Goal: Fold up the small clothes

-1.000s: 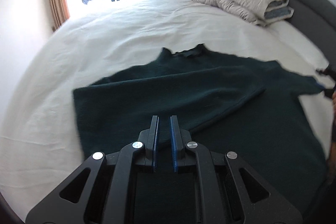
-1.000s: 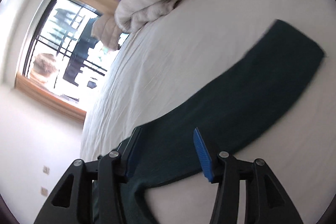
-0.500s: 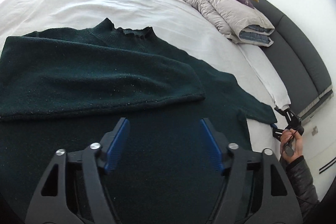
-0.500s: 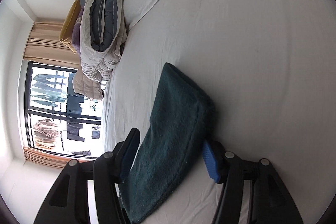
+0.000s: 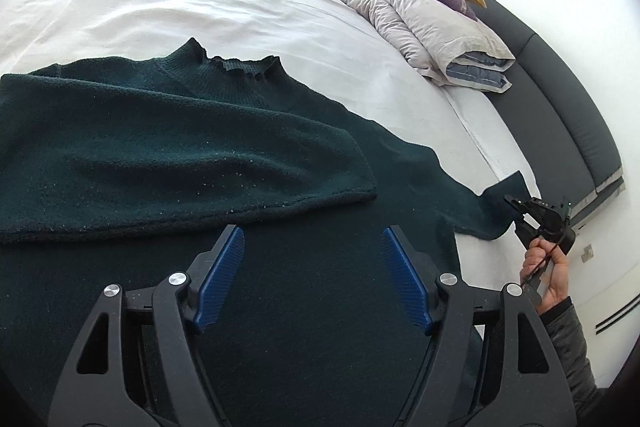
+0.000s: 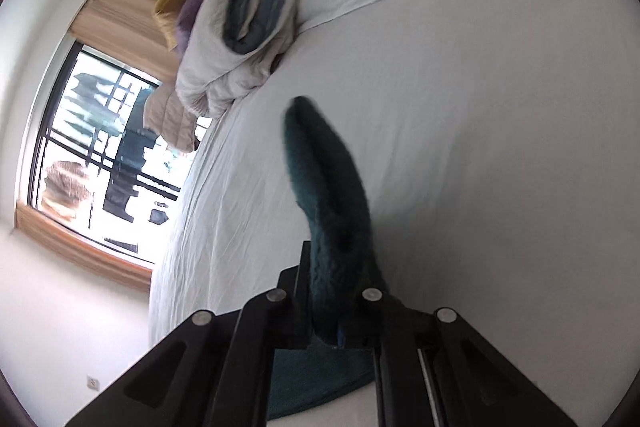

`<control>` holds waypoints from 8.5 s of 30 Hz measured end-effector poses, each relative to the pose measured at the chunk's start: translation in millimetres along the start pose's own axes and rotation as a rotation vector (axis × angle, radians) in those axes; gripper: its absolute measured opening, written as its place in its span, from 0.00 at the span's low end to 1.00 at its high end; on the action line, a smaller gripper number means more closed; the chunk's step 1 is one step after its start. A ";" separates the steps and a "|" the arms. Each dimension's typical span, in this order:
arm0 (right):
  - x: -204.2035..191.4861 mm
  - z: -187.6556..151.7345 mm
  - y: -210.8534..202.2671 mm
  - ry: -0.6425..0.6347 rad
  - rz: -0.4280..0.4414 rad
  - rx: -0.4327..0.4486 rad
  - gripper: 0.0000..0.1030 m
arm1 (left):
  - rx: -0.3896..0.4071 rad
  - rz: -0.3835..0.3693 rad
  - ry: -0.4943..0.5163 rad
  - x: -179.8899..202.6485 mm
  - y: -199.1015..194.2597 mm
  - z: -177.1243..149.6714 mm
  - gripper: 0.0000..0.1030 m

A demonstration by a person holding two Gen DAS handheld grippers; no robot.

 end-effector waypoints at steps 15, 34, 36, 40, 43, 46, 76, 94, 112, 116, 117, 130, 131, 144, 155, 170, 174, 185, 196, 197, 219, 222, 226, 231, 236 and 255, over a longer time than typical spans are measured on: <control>-252.0 -243.2 56.2 -1.079 -0.101 -0.038 0.09 | -0.071 -0.373 -0.226 -4.9 18.6 61.3 0.72; -270.1 -359.2 54.4 -1.599 -0.234 0.145 0.09 | -0.192 -0.356 -0.211 -6.2 37.2 96.9 0.66; -270.8 -361.9 56.0 -1.611 -0.232 0.144 0.09 | -0.218 -0.348 -0.207 -8.1 42.1 94.9 0.34; -274.5 -369.9 58.6 -1.633 -0.230 0.137 0.09 | -0.243 -0.316 -0.208 -14.9 49.2 91.4 0.10; -276.1 -373.6 59.9 -1.632 -0.219 0.118 0.09 | -0.234 -0.306 -0.205 -20.5 48.6 89.4 0.06; -276.5 -373.3 54.3 -1.608 -0.168 0.078 0.21 | -0.209 -0.304 -0.222 -26.3 45.8 93.5 0.06; -119.3 -175.9 119.3 0.231 0.383 -0.345 0.65 | -0.053 -0.194 -0.385 -177.3 -50.4 104.7 0.06; -139.8 -180.9 127.8 0.103 0.321 -0.325 0.65 | -0.048 -0.125 -0.372 -214.4 -33.8 96.9 0.06; -115.0 -187.1 99.3 0.090 0.260 -0.392 0.62 | -0.102 -0.065 -0.401 -241.5 -27.7 70.3 0.08; -118.3 -182.1 70.1 0.053 0.227 -0.368 0.65 | -0.121 -0.005 -0.353 -234.9 -40.9 67.5 0.08; -123.8 -177.6 64.6 0.028 0.225 -0.352 0.65 | -0.125 0.011 -0.347 -234.3 -45.1 66.9 0.08; -180.6 -167.9 155.4 -0.223 0.192 -0.499 0.37 | -0.112 0.217 -0.001 -137.5 -38.5 77.3 0.08; -176.3 -171.6 163.1 -0.224 0.160 -0.511 0.36 | -0.145 0.229 0.009 -135.1 -25.1 72.4 0.08; -143.8 -134.9 145.1 -0.177 0.096 -0.380 0.13 | -0.153 0.271 0.042 -162.5 -26.6 46.9 0.08; -144.3 -198.3 137.9 -0.211 0.232 -0.579 0.15 | -0.160 0.296 0.082 -160.8 -25.2 42.5 0.08; -158.3 -129.9 116.0 -0.208 0.271 -0.457 0.35 | -0.136 0.292 0.069 -161.5 -21.8 39.6 0.08; -164.9 -135.3 172.0 -0.148 0.272 -0.544 0.39 | -0.133 0.296 0.070 -160.6 -21.7 39.3 0.08; -126.5 -117.8 154.7 -0.114 0.158 -0.420 0.14 | -0.122 0.306 0.066 -159.7 -20.0 38.7 0.08; -132.5 -193.9 120.2 -0.210 0.264 -0.543 0.33 | -0.115 0.334 0.053 -156.8 -18.9 38.0 0.08; -124.6 -188.6 115.9 -0.179 0.260 -0.533 0.30 | -0.113 0.331 0.053 -157.8 -18.9 38.1 0.08; -173.9 -221.7 -161.5 -0.764 0.103 0.320 1.00 | 0.071 0.495 0.206 -95.1 -111.7 -18.1 0.08; -181.1 -232.8 -179.6 -0.814 0.077 0.339 1.00 | 0.150 0.508 0.270 -72.8 -147.2 -45.7 0.08; -177.7 -253.9 -194.9 -0.896 0.071 0.306 1.00 | 0.207 0.518 0.354 -53.0 -190.7 -92.4 0.10; -158.1 -303.8 -188.3 -1.139 -0.041 0.193 1.00 | 0.230 0.517 0.456 -39.1 -227.7 -166.3 0.88; -127.9 -345.5 -187.0 -1.286 -0.099 0.086 1.00 | 0.135 0.544 0.643 -24.9 -232.7 -237.5 0.89; -90.1 -376.9 -173.1 -1.183 -0.079 -0.150 0.95 | 0.029 0.829 1.460 -38.3 -195.6 -417.1 0.89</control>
Point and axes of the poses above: each gripper's, at about its wrist camera, not at the fingertips, and y roughly the way its jaws point, x to its right, z to its top, the point moved 2 cm from there along y, roughly the way its jaws point, and after that the axes turned 4 degrees about -x, right-handed, at the moved point
